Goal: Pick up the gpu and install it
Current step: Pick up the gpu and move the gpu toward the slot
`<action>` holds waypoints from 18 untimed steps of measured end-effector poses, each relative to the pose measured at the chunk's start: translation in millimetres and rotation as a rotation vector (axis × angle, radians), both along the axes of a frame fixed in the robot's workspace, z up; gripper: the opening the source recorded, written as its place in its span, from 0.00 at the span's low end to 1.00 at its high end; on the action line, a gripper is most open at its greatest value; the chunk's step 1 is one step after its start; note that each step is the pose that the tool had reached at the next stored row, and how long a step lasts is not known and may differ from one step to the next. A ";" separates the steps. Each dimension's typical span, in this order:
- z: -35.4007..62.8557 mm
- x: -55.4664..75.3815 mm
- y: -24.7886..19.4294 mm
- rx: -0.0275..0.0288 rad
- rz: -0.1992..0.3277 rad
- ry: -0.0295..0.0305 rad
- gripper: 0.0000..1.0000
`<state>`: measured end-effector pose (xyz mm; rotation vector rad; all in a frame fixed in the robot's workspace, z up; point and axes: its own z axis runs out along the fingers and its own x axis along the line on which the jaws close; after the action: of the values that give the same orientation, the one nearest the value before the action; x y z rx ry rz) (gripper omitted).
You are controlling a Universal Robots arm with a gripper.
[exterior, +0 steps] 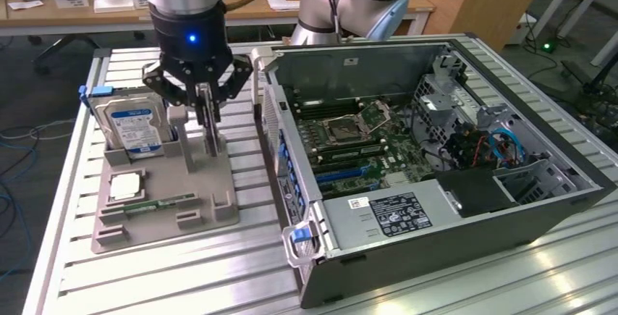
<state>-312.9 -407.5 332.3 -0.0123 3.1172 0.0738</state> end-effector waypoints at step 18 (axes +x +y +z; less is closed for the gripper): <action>58.8 0.0 0.0 -0.0001 0.000 0.0000 0.28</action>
<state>-312.9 -407.4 391.0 -0.0122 3.1172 0.0737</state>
